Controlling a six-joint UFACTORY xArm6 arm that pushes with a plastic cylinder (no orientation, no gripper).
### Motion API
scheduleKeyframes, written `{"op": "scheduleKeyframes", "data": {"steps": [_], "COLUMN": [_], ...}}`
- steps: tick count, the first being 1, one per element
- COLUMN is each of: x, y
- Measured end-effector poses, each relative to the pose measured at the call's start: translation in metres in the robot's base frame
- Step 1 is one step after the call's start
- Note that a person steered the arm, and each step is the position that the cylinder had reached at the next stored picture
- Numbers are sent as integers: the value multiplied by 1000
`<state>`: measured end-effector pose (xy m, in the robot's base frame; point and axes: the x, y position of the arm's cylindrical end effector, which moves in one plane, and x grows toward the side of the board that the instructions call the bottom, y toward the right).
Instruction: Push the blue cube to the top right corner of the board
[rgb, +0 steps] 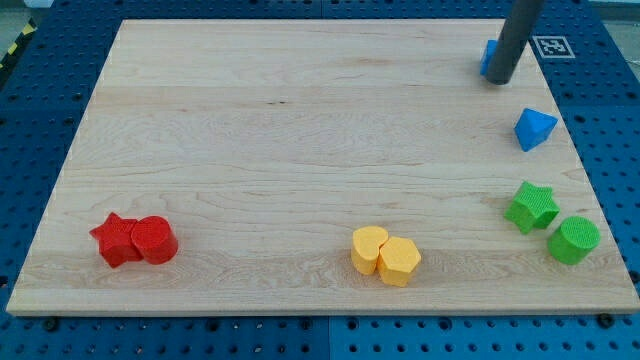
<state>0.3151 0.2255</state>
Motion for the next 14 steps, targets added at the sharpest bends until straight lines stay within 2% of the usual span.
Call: {"op": "scheduleKeyframes", "data": {"steps": [3,5,12,14], "x": [-21,-39,-40,-56], "y": [-5,21,71,71]}}
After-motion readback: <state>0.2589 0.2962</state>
